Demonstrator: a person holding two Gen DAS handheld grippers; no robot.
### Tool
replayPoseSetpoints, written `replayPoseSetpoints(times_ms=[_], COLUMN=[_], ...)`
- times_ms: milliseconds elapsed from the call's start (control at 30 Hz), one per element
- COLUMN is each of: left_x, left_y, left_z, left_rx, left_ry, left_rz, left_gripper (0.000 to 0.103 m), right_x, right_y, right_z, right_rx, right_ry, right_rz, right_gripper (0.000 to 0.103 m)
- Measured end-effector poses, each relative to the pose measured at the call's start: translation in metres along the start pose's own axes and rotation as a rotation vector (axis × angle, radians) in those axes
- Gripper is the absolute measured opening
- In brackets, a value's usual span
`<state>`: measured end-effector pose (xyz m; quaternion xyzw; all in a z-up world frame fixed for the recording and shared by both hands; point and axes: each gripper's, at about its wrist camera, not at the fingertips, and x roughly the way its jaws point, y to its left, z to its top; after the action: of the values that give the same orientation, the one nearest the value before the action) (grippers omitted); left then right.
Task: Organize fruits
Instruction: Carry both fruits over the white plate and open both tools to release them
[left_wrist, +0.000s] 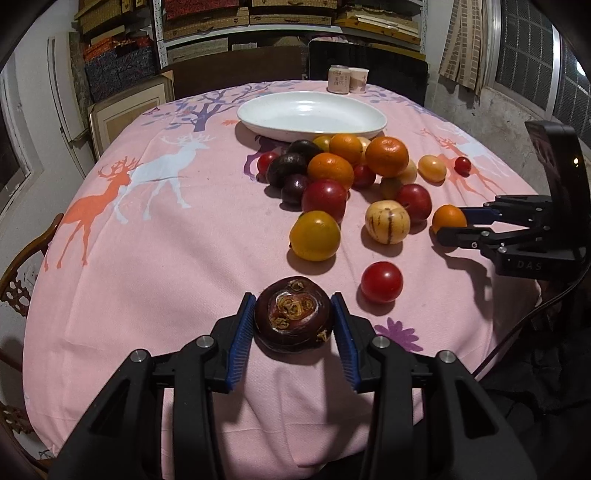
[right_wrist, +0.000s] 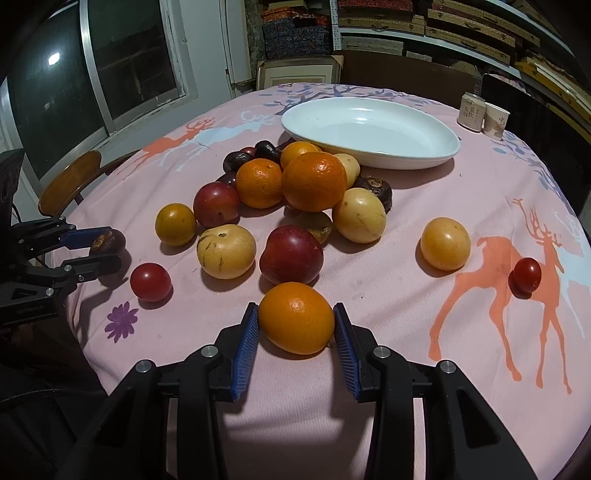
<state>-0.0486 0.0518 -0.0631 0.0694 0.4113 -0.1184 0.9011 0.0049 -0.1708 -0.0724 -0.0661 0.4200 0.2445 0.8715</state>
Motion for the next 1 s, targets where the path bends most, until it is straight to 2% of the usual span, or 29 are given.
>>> replayPoseSetpoints(times_ms=[167, 367, 567, 667, 767, 900, 1000], left_x=[-0.014, -0.012, 0.007, 0.033, 0.071, 0.135, 0.175], left_y=[0.004, 0.01, 0.007, 0.01, 0.015, 0.022, 0.026], left_z=[0.009, 0.029, 0.092, 0.14, 0.181, 0.231, 0.254], left_rx=[-0.001, -0.005, 0.031, 0.035, 0.028, 0.0, -0.018], left_ry=[-0.044, -0.054, -0.09, -0.113, -0.104, -0.04, 0.012], left_rz=[0.012, 0.01, -0.024, -0.026, -0.019, -0.008, 0.001], left_gripper=[0.041, 0.041, 0.041, 0.041, 0.041, 0.041, 0.041], right_x=[-0.014, -0.032, -0.037, -0.023, 0.006, 0.051, 0.08], right_y=[-0.009, -0.033, -0.068, -0.083, -0.096, -0.104, -0.101], right_z=[0.005, 0.02, 0.073, 0.109, 0.144, 0.177, 0.195], right_rx=[0.031, 0.084, 0.119, 0.11, 0.091, 0.042, -0.02], right_ry=[-0.053, -0.126, -0.178, -0.188, -0.176, -0.153, -0.147], right_rz=[0.008, -0.003, -0.023, -0.056, -0.111, -0.17, -0.213], right_gripper=[0.041, 0.041, 0.041, 0.041, 0.041, 0.041, 0.041])
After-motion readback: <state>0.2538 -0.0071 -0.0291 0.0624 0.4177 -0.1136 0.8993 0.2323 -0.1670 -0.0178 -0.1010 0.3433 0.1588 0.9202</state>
